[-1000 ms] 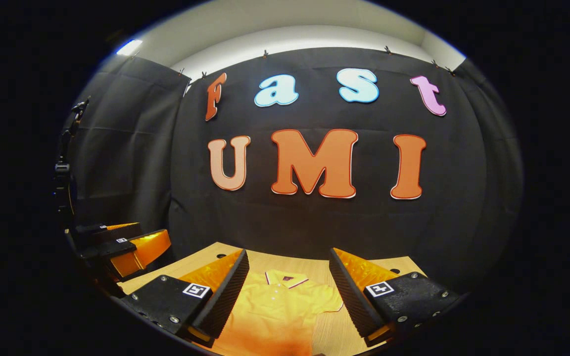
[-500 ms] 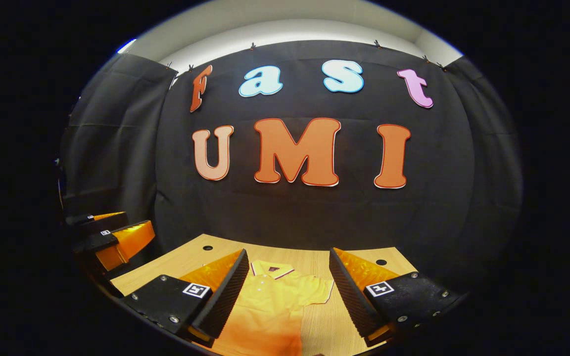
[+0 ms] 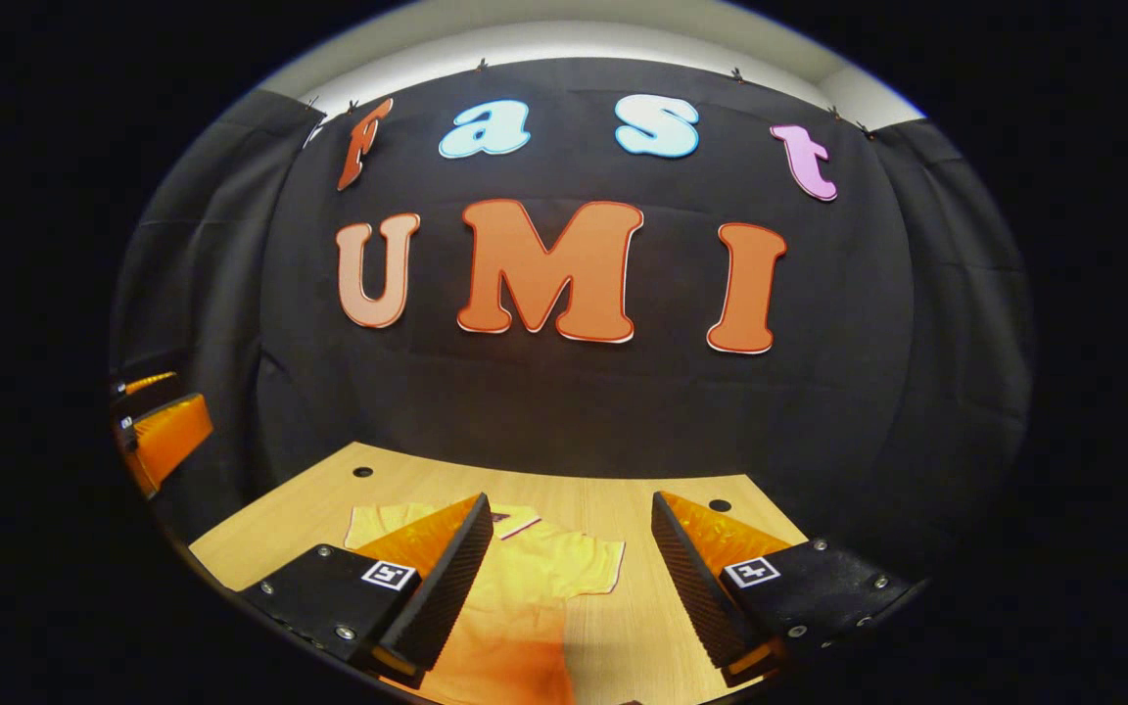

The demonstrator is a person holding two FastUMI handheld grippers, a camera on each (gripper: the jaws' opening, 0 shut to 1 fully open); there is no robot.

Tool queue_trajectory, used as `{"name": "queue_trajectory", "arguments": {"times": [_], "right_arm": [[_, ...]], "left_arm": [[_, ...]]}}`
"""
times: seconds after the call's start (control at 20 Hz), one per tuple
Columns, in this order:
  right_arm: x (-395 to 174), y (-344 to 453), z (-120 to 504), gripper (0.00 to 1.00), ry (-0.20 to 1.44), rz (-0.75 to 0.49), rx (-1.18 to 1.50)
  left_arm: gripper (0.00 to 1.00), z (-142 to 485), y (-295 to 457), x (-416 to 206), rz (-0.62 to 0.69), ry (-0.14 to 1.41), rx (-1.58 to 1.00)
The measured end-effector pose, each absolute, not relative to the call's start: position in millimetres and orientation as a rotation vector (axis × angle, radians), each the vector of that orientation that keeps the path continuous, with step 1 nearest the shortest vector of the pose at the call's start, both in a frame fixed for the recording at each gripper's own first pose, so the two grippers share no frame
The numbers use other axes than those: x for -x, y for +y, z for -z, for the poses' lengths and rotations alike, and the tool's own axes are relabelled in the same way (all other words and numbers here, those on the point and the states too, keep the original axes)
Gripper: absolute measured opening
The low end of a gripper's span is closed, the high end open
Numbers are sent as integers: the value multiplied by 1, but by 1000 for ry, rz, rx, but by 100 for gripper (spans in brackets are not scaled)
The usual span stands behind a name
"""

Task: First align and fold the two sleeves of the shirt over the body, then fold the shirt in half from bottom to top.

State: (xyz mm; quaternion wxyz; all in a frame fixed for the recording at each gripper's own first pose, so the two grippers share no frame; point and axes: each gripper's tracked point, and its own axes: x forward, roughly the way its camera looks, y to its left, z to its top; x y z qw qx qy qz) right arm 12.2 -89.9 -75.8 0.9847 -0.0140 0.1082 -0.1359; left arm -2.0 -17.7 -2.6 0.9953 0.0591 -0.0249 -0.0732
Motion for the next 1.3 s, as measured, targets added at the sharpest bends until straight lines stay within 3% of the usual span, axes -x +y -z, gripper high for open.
{"name": "queue_trajectory", "arguments": {"times": [0.2,0.5,0.85,1.1,1.15,1.2,1.3], "right_arm": [[-34,-102,99,99,308,281,44],[-75,-136,150,98,439,250,33],[-111,-170,228,98,673,227,-50],[-127,-190,294,88,880,210,-119],[-130,-193,306,81,918,202,-113],[-135,-198,317,86,952,198,-107],[-143,-204,336,86,1015,191,-106]], "left_arm": [[96,3,-12,1,141,-55,-119],[97,-19,-3,-2,18,-144,-127],[97,-4,-12,-10,-75,-95,-166],[97,9,-10,-11,-147,-46,-188],[97,11,-8,-12,-163,-35,-193],[98,14,-6,-11,-180,-25,-198],[98,15,-3,-11,-216,-8,-209]]}}
